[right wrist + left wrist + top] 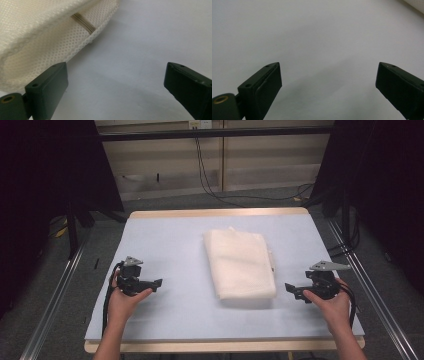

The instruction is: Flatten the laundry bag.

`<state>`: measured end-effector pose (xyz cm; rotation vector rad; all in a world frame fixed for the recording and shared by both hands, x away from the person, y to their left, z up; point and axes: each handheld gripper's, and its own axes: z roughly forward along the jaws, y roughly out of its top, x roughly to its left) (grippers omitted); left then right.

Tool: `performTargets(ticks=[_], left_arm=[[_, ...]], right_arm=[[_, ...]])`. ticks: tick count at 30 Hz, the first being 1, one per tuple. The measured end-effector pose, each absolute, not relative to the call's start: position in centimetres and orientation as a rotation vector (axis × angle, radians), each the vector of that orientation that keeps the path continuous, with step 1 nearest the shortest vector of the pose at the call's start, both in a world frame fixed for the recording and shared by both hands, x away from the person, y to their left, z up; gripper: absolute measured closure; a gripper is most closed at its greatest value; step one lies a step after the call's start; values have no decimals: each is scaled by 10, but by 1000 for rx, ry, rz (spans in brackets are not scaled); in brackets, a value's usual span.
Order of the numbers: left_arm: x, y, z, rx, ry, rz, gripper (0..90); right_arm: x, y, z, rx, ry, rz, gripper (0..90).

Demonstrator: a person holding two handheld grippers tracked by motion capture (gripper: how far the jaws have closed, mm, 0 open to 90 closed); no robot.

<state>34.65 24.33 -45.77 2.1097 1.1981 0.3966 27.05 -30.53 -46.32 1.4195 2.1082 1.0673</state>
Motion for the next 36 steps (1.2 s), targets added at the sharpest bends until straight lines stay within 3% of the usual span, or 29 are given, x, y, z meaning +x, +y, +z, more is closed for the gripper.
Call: performTargets(ticks=[18,23,27,36], left_arm=[[342,226,-453,2138,1156,398,68],[340,221,-454,2134,1153,379,68],[340,220,-453,2140,1145,389,68],[338,216,-452,2127,1148,379,73]], right_arm=[[251,-286,-458,1302,2219,1092,201],[252,-275,-460,1258,2274,1100,285],[255,-269,-462,1248,2286,1124,419],[264,-254,-459,1301,2239,1169,428]])
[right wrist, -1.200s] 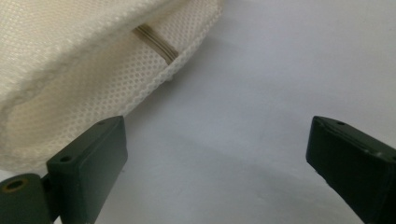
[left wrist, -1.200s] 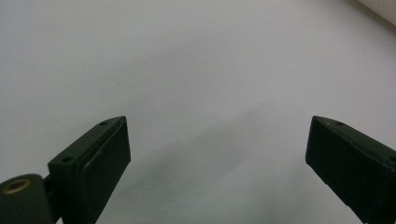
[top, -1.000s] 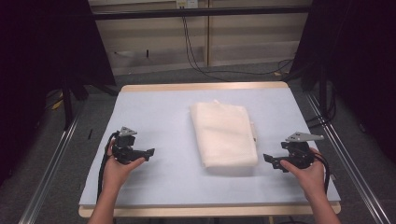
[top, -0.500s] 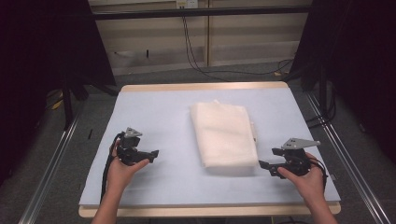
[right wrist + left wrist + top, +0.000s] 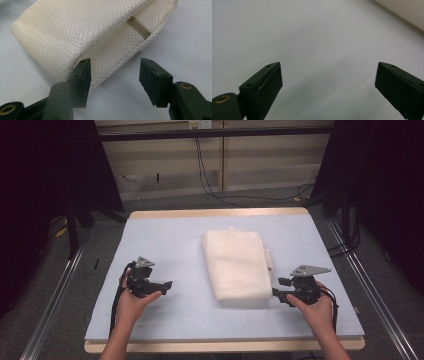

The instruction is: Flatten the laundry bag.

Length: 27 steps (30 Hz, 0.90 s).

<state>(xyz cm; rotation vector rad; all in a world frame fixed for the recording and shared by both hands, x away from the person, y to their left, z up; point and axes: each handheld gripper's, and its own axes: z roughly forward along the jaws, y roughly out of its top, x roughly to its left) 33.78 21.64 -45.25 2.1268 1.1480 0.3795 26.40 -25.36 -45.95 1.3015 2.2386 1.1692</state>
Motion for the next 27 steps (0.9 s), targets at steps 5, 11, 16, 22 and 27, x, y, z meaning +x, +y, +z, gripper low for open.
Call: performTargets(ticks=[5,11,16,22,27], left_arm=[[337,218,-451,2133,1146,390,76],[337,218,-451,2133,1148,384,81],[336,218,-451,2139,1149,377,84],[336,219,-451,2124,1151,372,92],[336,221,-450,2133,1141,388,98]], right_arm=[[267,-247,-459,1301,2240,1171,424],[270,-241,-459,1287,2257,1170,433],[275,-235,-460,1285,2281,1160,416],[286,-228,-468,1301,2332,1151,323],[292,-222,-473,1299,2377,1174,434]])
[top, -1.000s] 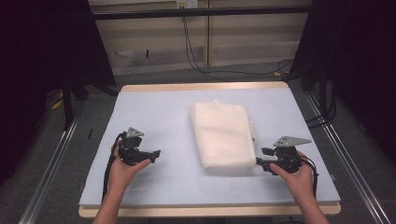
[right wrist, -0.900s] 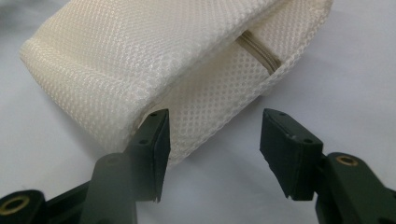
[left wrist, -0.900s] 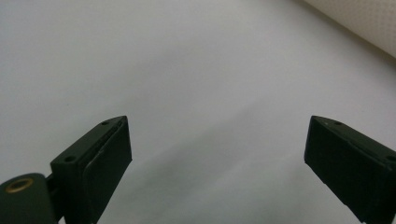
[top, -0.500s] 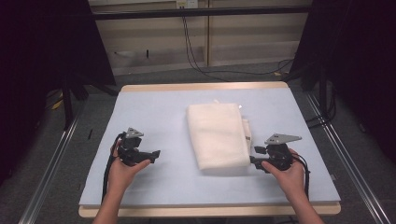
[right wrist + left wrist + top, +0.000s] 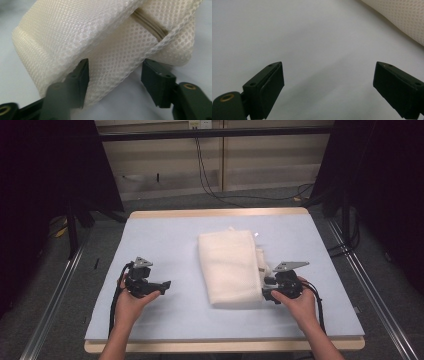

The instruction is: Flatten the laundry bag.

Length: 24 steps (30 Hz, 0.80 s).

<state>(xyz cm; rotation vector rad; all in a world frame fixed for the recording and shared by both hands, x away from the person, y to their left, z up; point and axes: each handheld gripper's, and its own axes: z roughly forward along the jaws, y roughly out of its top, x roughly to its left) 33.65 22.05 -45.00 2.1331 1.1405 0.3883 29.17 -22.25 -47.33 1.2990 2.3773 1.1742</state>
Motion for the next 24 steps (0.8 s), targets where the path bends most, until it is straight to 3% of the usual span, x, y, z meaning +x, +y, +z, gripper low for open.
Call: performTargets(ticks=[3,4,5,11,24], left_arm=[[336,220,-450,2129,1137,381,98],[336,219,-450,2129,1132,378,101],[336,219,-450,2127,1138,393,101],[336,219,-449,2132,1129,381,102],[333,218,-447,2117,1138,368,102]], right_arm=[[293,-223,-473,1320,2380,1182,492],[294,-224,-471,1343,2359,1212,609],[295,-224,-471,1346,2355,1232,652],[296,-224,-463,1354,2334,1302,832],[296,-206,-446,1276,2332,1357,848]])
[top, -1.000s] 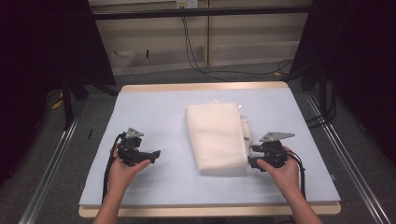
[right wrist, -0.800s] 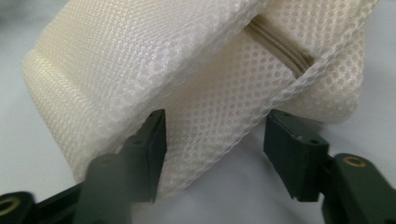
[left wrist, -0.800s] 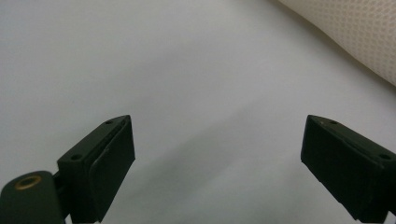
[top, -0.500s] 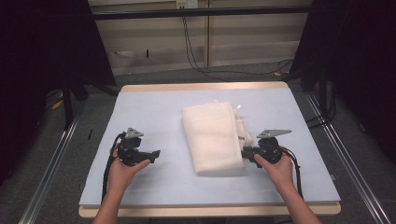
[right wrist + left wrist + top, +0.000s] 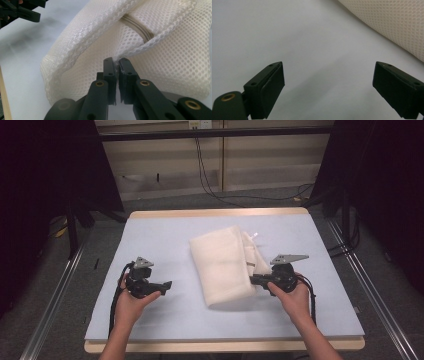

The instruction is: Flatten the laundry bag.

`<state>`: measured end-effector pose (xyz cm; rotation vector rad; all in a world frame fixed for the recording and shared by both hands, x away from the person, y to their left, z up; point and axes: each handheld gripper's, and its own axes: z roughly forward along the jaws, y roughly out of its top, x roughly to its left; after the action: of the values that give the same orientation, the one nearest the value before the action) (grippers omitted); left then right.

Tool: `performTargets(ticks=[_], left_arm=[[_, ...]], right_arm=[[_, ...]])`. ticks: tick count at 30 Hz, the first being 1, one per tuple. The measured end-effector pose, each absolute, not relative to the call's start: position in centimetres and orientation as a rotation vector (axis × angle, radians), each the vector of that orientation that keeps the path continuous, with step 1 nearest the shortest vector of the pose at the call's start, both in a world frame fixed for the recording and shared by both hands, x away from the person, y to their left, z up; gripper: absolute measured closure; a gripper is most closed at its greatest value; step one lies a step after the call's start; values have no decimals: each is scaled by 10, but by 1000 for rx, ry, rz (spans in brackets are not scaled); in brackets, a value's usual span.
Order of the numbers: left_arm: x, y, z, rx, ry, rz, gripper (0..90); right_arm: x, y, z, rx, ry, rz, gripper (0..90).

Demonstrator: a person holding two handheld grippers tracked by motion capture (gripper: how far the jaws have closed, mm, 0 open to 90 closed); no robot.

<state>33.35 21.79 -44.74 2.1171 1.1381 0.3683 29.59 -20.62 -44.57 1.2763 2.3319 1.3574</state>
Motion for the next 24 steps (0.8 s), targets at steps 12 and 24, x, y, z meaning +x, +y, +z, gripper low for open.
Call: performTargets(ticks=[12,24], left_arm=[[334,220,-448,2118,1134,360,102],[332,225,-448,2113,1151,361,102]], right_arm=[[299,-186,-437,1218,2346,1400,844],[303,-160,-438,1150,2375,1455,836]])
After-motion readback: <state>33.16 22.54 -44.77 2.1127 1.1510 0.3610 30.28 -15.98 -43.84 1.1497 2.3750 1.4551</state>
